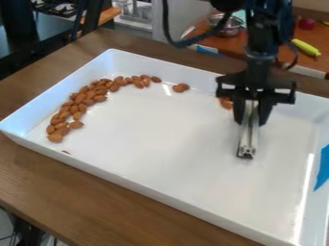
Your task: Sweep into pile
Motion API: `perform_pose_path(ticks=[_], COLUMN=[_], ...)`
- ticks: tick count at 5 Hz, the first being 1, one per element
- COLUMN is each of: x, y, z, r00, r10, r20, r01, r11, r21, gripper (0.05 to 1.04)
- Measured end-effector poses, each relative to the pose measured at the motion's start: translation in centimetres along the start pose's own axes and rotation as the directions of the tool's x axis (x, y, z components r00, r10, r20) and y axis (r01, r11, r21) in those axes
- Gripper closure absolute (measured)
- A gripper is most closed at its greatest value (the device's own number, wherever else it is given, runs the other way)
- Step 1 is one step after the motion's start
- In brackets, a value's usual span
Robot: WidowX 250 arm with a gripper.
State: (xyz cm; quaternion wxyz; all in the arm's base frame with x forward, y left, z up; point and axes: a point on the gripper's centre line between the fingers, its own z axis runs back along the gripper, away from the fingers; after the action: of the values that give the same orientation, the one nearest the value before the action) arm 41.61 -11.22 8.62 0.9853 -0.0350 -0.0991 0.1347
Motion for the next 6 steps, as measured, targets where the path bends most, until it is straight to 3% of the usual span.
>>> perform_pose_path(ticks=[2, 5, 6], x=[1.9, 6.0, 7.0], y=[2.9, 12.0, 15.4], z=[-0.2, 0.4, 1.2], r00=[0.998, 0.972, 0.962], r10=[0.068, 0.206, 0.252], r20=[0.006, -0.109, -0.109], r01=[-0.068, -0.204, -0.245], r11=[0.998, 0.978, 0.967], r21=[0.007, 0.032, 0.069], gripper=[0.7, 0.7, 0.7])
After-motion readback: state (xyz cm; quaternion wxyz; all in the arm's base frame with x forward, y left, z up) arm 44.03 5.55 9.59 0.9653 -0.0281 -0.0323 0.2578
